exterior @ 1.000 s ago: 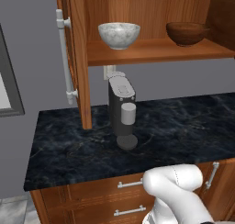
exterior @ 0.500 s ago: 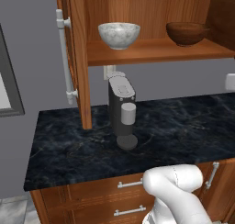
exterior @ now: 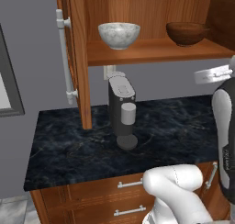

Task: Move the bowls from the cabinet to the plates on the dining table.

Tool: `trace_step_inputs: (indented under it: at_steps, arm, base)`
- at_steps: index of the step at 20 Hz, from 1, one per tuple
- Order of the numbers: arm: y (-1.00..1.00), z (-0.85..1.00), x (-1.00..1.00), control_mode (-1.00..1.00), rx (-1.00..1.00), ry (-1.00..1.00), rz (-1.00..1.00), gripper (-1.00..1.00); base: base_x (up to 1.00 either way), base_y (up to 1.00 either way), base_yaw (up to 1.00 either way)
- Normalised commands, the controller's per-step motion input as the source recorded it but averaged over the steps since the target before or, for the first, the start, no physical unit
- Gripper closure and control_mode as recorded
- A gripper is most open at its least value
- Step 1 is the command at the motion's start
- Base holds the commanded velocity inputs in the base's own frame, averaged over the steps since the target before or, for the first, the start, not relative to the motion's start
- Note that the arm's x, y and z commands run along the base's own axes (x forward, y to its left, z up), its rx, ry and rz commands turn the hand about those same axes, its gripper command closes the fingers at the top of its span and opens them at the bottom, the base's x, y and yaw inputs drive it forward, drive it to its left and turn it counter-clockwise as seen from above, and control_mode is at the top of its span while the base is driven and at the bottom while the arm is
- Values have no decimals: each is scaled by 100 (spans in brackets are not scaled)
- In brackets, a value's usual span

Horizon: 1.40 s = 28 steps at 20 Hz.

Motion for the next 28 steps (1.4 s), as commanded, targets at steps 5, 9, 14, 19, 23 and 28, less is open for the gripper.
trace_step_inputs:
  at_steps: [5,9,14,19,23,28]
  arm:
    - [0,0,53,-100,-24,19,-5,-100]
    - [0,2,32,-100,-21,13,-6,-100]
    - [-2,0,30,-100,-17,15,-8,-100]
    - [-27,0,43,-100,-14,10,-10,-100]
    - [-46,0,35,-100,-12,3,-12,-100]
    - [-54,0,10,-100,-10,0,-13,-100]
  base:
    - [0,0,0]
    - [0,0,0]
    - [0,0,0]
    - [0,0,0]
    - [0,0,0]
    - [0,0,0]
